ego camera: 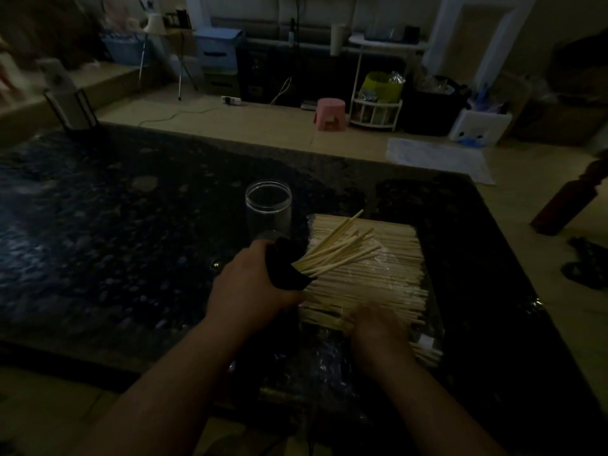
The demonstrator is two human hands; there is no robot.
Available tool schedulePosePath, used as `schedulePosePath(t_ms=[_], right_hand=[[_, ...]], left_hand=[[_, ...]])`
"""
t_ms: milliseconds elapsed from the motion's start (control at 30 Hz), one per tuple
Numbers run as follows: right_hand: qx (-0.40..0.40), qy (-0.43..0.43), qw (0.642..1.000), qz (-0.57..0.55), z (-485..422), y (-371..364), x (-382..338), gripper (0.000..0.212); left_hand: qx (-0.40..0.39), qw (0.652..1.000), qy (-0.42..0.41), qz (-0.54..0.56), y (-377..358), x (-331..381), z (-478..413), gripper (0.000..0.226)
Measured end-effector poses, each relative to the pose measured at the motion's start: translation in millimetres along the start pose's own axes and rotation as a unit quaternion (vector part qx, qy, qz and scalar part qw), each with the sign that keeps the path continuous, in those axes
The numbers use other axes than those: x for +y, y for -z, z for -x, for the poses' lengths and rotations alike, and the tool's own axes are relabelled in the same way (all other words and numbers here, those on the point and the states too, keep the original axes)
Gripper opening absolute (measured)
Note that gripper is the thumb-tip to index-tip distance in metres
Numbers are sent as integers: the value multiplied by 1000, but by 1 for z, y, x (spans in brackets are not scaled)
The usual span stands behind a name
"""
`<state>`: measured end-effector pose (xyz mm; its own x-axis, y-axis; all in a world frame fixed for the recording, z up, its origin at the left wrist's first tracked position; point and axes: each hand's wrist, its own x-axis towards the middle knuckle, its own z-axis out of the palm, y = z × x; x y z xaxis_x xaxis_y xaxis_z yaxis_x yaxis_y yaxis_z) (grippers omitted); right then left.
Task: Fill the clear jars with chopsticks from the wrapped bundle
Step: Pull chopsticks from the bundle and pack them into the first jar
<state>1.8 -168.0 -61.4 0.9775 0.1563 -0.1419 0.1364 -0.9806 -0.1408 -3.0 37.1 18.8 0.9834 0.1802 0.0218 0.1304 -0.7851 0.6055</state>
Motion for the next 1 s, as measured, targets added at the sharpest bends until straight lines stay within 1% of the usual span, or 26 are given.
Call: schedulePosePath(t_ms=[133,333,433,500,567,633,700,767,833,933,1000], right_hand=[[4,34,999,-16,1,-2,-1,25],[3,38,999,24,11,5,-1,33],[-14,40,999,11,18,15,-2,31],[-20,52,998,-8,22,23,-4,25],[3,74,997,-14,26,29,-3,20],[27,97,995,-12,31,36,-2,19],[22,106,994,-31,35,44,-3,24],[-3,101,994,-47,39,53,-4,37],[-15,100,994,-44,42,60,-3,42],[-8,118,992,-30,48,69,0,34],[-26,120,992,-28,51,77,1,28]], left_hand=[[0,1000,-2,-4,0,1,0,86],[-6,1000,3,7,3,1,-2,86],[-5,1000,3,17,3,2,-2,88],[-3,1000,-2,21,4,4,-1,88],[-2,1000,-10,26,5,5,0,89],[-9,999,-8,33,5,6,1,90],[-14,999,-4,32,6,7,2,92],[-14,999,-3,33,7,9,3,92],[-13,999,-5,38,7,10,3,91],[-5,999,-7,42,7,12,5,89],[0,999,-9,43,7,12,4,87]])
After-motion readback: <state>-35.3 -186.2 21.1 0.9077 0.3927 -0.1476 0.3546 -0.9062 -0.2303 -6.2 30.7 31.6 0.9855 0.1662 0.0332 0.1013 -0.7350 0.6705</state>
